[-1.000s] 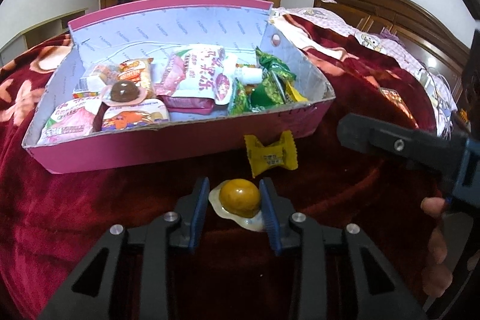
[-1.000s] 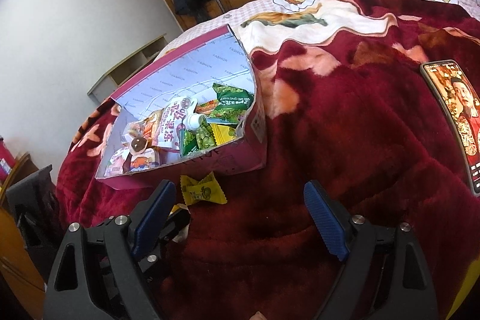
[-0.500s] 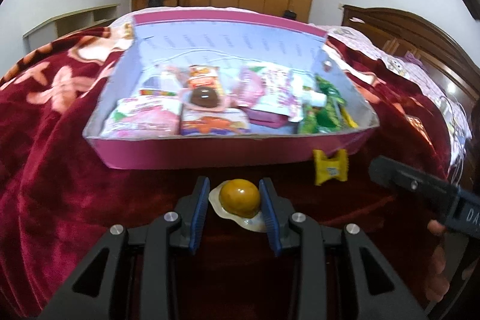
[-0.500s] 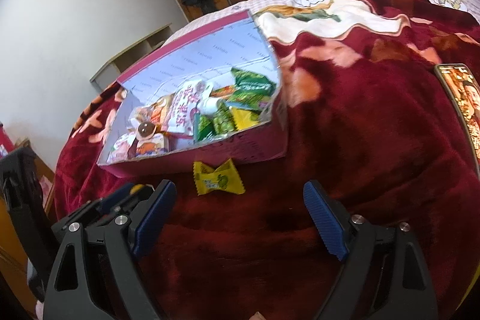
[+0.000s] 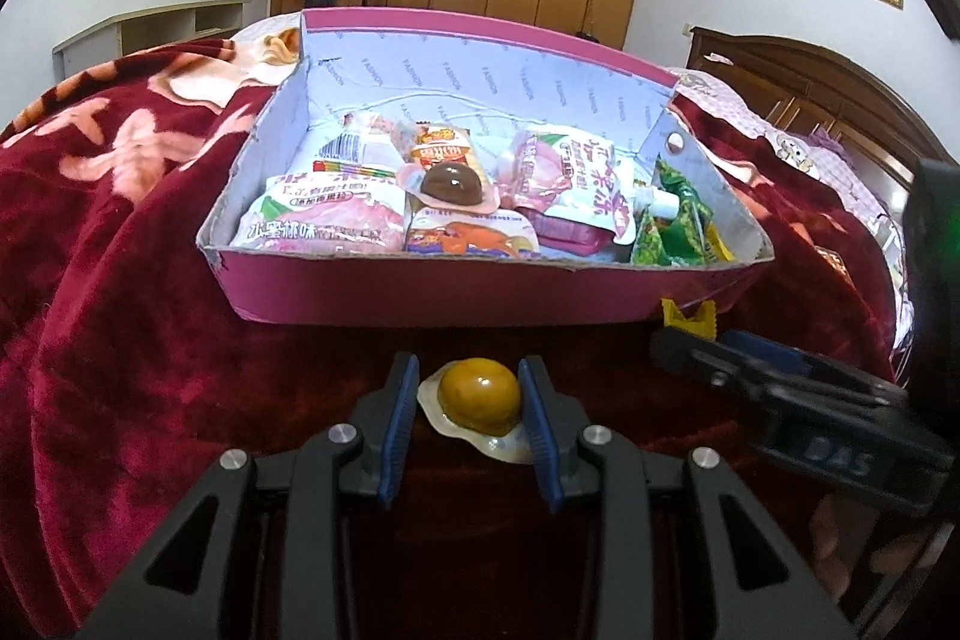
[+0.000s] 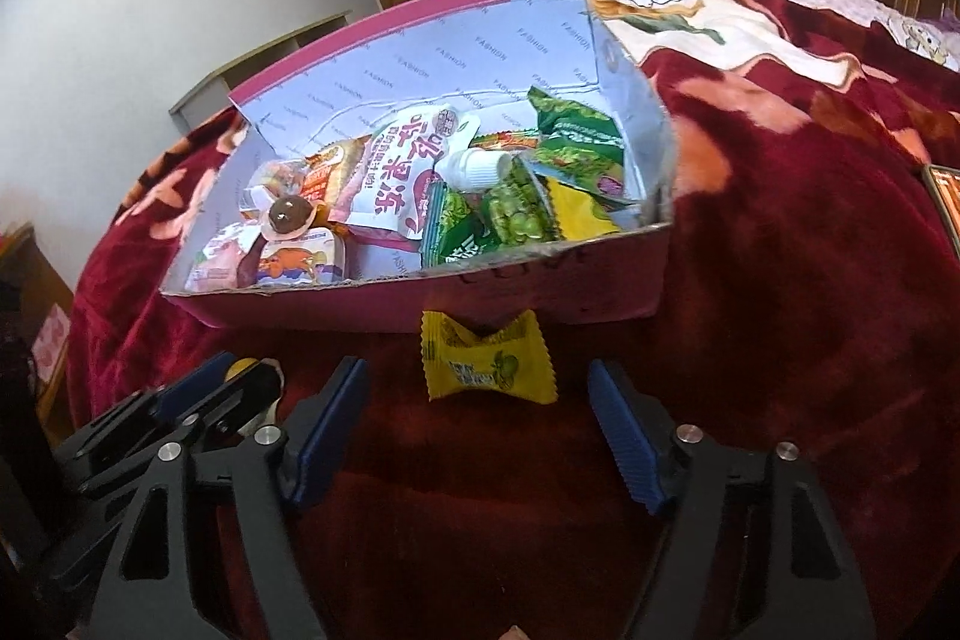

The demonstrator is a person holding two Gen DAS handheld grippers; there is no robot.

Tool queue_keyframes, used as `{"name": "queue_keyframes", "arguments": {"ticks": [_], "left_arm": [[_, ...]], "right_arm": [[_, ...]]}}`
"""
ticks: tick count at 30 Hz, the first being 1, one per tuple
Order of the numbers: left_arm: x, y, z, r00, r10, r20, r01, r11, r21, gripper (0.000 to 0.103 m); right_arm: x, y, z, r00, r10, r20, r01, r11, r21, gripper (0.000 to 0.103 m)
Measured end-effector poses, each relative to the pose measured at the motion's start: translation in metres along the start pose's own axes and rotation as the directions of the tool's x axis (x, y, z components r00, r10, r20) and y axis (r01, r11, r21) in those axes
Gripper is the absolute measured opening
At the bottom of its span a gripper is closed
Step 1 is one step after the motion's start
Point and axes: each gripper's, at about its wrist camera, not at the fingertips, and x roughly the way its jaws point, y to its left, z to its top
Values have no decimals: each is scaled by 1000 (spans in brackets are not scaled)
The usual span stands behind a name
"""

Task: Organize snacks
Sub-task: 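Grasp the yellow ball candy with the left gripper while the right gripper grasps the yellow wrapped candy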

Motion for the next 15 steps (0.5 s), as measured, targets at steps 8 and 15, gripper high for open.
{"name": "queue_keyframes", "arguments": {"ticks": [8,15], "left_arm": [[2,4,-1,1000,-22,-1,22,1000,-17,36],[3,5,-3,1000,-24,-2,24,1000,-18,36]], "right_arm": [[15,-1,-1,1000,-30,-9,30,1000,9,63],[15,-7,-3,998,-55,2,55,998,33,45]]}}
